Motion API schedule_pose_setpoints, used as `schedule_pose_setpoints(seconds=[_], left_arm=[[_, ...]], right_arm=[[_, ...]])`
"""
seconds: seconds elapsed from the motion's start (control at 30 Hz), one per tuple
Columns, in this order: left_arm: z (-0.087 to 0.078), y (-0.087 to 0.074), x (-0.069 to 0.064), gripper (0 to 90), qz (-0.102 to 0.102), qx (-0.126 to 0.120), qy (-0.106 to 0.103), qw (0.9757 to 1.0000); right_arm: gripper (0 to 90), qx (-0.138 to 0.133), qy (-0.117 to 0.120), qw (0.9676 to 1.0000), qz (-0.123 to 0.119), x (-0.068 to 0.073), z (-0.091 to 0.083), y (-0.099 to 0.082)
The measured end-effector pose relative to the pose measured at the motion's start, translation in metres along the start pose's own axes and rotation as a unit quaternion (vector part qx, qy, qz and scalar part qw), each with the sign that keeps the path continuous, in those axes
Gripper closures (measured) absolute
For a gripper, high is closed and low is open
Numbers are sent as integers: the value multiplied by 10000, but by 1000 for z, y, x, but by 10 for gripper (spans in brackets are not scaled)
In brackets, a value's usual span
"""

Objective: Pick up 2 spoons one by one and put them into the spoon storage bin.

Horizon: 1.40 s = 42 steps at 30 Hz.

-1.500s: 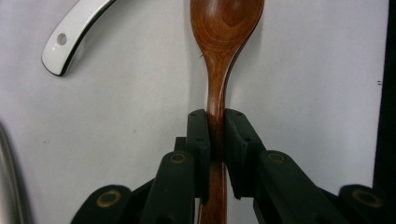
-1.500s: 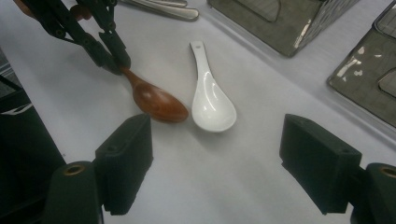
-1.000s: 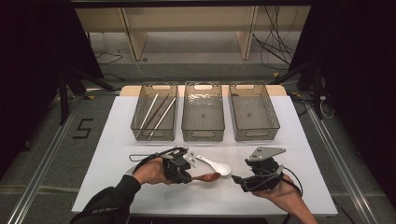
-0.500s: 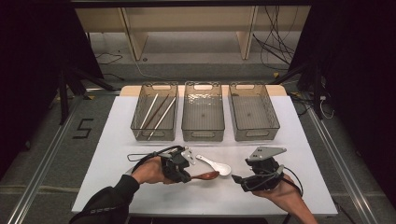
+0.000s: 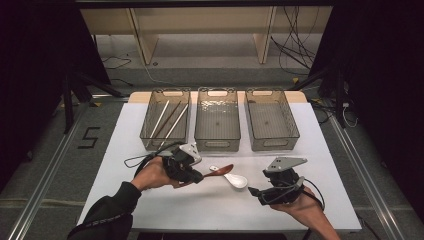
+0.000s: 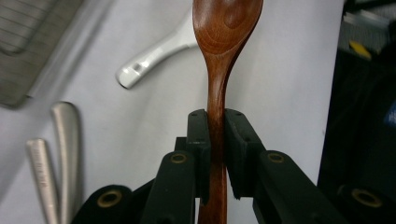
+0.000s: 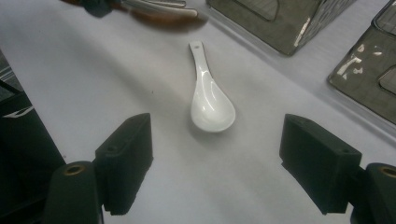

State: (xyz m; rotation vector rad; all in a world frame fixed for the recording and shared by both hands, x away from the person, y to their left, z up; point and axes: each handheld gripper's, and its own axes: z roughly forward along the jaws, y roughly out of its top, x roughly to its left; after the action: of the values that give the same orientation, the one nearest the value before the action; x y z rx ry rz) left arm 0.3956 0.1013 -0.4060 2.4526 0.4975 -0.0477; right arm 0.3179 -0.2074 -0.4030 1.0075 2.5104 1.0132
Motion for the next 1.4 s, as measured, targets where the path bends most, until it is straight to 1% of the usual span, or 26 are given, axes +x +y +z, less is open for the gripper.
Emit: schedule_pose_setpoints(seconds=[0.03,0.1,0.13,0.23,0.27,0.33,0.47,0.5,0.53,0.57,0.67,0.77,0.9,0.93,0.97,1.03,1.13,1.17,1.2,1.23,1.4], left_arm=[[-3,2,2,805,-90,-116,67,9999],[-7,6,8,805,-221,-245,145,9994],[-10,7,11,805,-302,-327,217,9988],[-14,11,18,804,-449,-467,317,9974],[-15,11,20,805,-498,-508,321,9969],[-17,13,24,804,-565,-567,408,9960],[-20,20,31,805,-715,-686,559,9935],[-20,23,32,804,-764,-740,607,9925],[-20,25,34,804,-792,-761,647,9918],[-20,29,36,804,-770,-739,706,9918],[-20,39,42,804,-856,-826,821,9895],[-19,49,49,804,-892,-842,981,9876],[-16,60,60,804,-966,-876,1109,9852],[-15,62,63,804,-983,-879,1107,9851],[-14,65,65,804,-1031,-896,1127,9842],[-13,68,70,804,-1034,-863,1174,9839],[-12,73,75,804,-1109,-913,1215,9821],[-12,74,77,804,-1091,-904,1232,9822],[-12,75,78,804,-1136,-935,1250,9812],[-12,76,80,804,-1149,-929,1257,9810],[-11,79,87,804,-1256,-997,1296,9785]], right_arm=[[264,-6,9,10000,12,0,0,0],[264,-4,12,10000,2,0,0,0],[264,-1,8,10000,9,0,0,0],[264,-14,12,10000,20,0,0,0],[264,-15,12,10000,15,0,0,0],[264,-9,8,10000,17,-1,0,0],[264,-13,15,10000,24,0,0,0],[264,-9,18,10000,15,0,0,0],[264,-10,17,10000,12,0,0,0],[264,-10,17,10000,12,0,0,0],[264,-16,23,10000,24,0,0,0],[264,-14,26,10000,24,0,0,0],[264,-20,36,10000,13,0,0,0],[264,-23,35,10000,14,0,0,0],[264,-22,37,10000,9,0,0,0],[264,-29,42,10000,1,0,-1,0],[264,-30,47,10000,9,0,-1,0],[264,-27,46,10000,11,0,-1,0],[264,-30,44,10000,1,0,-1,0],[264,-27,42,10000,-6,0,-1,0],[264,-23,62,10000,-5,0,0,0]])
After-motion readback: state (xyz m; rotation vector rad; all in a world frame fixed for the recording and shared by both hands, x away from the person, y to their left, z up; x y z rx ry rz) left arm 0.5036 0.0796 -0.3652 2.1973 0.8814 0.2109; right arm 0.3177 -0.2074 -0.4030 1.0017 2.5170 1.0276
